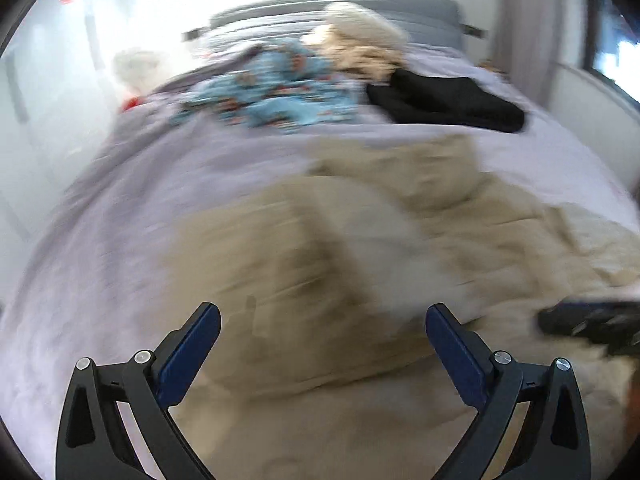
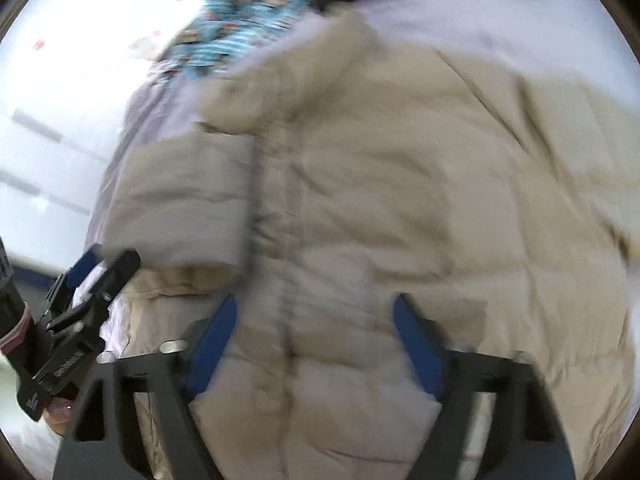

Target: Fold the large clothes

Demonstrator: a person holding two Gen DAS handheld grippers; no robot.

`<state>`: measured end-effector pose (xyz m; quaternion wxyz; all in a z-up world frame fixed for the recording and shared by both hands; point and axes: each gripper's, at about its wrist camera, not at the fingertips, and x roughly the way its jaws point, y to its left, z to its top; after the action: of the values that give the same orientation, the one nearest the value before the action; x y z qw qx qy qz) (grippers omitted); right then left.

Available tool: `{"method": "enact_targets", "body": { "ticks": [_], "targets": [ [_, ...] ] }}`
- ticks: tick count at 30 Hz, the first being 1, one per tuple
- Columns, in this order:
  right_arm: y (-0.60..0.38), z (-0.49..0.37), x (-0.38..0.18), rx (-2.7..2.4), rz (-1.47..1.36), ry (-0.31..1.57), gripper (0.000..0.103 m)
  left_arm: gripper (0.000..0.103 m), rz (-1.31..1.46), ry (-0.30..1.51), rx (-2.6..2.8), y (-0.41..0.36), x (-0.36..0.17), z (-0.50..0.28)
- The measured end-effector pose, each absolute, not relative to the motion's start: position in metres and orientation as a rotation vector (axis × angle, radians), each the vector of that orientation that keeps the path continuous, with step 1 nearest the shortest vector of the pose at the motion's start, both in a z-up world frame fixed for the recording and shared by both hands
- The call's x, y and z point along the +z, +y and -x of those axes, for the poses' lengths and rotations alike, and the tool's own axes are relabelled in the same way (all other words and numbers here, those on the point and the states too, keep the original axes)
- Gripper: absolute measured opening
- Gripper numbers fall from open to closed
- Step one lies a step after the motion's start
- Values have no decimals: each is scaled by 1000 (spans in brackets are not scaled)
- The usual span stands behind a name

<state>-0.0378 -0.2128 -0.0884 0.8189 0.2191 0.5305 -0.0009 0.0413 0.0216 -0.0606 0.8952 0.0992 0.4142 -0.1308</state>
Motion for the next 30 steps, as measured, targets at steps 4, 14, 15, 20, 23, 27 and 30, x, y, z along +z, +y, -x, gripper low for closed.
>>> {"method": "enact_targets", "body": {
  "ticks": [4,14,15,20,23,27,30],
  "targets": [
    [-157,17,-77,48,-250,1129,85,103,-306,925,-117,75,-90,-40],
    [-55,-21,-103,28,291,1050,85,103,-224,992,36,100,-135,-87],
    [-53,-29,-109,15,294,1063,85,103,-202,1005,58,103,-139,-93],
    [-97,-40,-98,-159,27,997,78,103,-105,1033,80,119,-151,-98],
    [-153,-32,-96,-302,-226,979,78,103,-107,1033,79,115,-152,-94],
    [-226,-17,-129,-367,-600,1075,77,103,-111,1072,62,117,-145,-96],
    [-237,-1,-123,-324,-683,1052,77,103,-142,1090,-48,125,-125,-83]
  ]
}}
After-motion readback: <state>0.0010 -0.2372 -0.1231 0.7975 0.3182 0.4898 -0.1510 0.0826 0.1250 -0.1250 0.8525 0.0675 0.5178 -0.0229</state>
